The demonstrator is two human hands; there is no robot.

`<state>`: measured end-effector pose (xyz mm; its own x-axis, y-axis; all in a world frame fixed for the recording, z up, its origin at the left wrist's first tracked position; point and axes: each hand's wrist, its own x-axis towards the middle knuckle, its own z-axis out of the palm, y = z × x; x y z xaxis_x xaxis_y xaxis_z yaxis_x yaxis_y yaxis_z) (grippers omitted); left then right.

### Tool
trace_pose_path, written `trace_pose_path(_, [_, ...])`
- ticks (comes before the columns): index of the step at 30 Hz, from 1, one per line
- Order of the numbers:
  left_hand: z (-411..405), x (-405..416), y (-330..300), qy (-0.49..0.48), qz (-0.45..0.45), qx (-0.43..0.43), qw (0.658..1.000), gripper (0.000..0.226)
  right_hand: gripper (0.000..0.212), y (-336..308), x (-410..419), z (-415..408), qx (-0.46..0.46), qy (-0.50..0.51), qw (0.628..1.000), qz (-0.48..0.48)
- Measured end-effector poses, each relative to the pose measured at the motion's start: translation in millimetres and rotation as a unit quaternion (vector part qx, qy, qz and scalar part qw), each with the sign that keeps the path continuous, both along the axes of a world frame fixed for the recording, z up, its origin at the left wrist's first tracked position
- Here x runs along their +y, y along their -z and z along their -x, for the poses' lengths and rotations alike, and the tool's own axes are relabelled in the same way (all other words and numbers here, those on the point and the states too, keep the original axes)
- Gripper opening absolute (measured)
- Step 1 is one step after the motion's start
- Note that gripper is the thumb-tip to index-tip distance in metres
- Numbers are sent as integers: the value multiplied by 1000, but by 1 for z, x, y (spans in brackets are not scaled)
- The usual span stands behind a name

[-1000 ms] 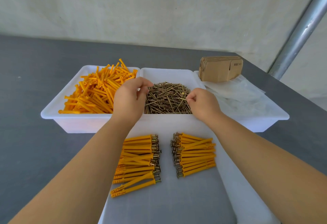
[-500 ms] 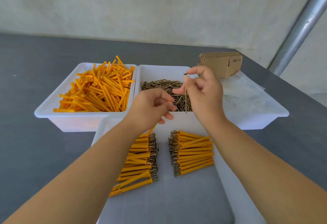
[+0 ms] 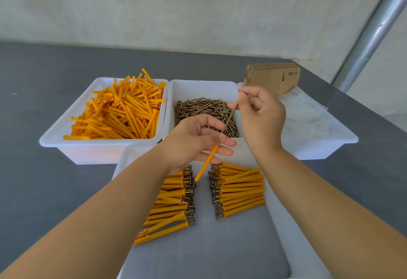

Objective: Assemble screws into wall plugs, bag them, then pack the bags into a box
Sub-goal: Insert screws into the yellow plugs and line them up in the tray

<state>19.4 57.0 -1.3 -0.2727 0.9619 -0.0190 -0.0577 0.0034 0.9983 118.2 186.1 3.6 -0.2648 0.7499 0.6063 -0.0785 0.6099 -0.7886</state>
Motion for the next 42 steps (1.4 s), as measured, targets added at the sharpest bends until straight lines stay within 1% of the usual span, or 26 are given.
trace_pose_path(4, [0, 0, 0, -6, -5, -9, 1000, 16, 9, 0, -2, -2, 1, -17, 1000, -16])
trace_pose_path(7, [3, -1, -2, -46, -25, -8, 999, 17, 4, 1, -9, 0, -22, -65, 997, -31])
trace_pose_path(9, [7, -2, -3, -94, -44, 29, 994, 22, 5, 1, -14, 2, -59, -96, 992, -55])
trace_pose_path(12, [17, -6, -7, -145, -65, 121, 980, 25, 7, 2, -15, 3, -126, -153, 977, -72])
trace_pose_path(14, [24, -10, -9, -160, -58, 158, 973, 24, 15, 2, -14, 2, -168, -199, 962, -80])
trace_pose_path(16, [29, -12, -10, -162, -37, 197, 966, 25, 20, 2, -13, 2, -192, -210, 952, -110])
trace_pose_path(18, [28, -12, -10, -145, -28, 211, 966, 28, 23, 1, -14, 3, -195, -218, 952, -88])
trace_pose_path(20, [24, -12, -9, -128, -40, 180, 974, 29, 25, -2, -14, 3, -176, -232, 957, -18])
trace_pose_path(23, [17, -7, -7, -127, -54, 83, 987, 28, 22, -5, -12, 1, -136, -225, 961, 86])
trace_pose_path(26, [12, -3, -5, -117, -48, 24, 992, 26, 16, -5, -11, 1, -158, -190, 961, 123])
trace_pose_path(28, [9, 0, -4, -120, -46, -27, 991, 25, 12, -5, -13, 0, -161, -181, 963, 118])
trace_pose_path(30, [8, 1, -5, -136, -49, -89, 986, 27, 12, -9, -16, -1, -157, -187, 967, 76])
trace_pose_path(32, [8, 1, -5, -154, -57, -132, 978, 32, 14, -12, -22, -2, -163, -215, 963, 22])
trace_pose_path(35, [5, 0, -9, -161, -51, -163, 972, 42, 16, -14, -29, -1, -180, -211, 961, -20])
trace_pose_path(39, [-1, 1, -13, -158, -37, -198, 967, 51, 33, -16, -35, -2, -172, -189, 967, -24])
trace_pose_path(40, [-1, 1, -13, -158, -40, -208, 964, 52, 31, -18, -36, -2, -169, -187, 968, -21])
trace_pose_path(42, [0, 0, -13, -151, -48, -222, 962, 51, 18, -23, -37, -3, -168, -184, 968, -19])
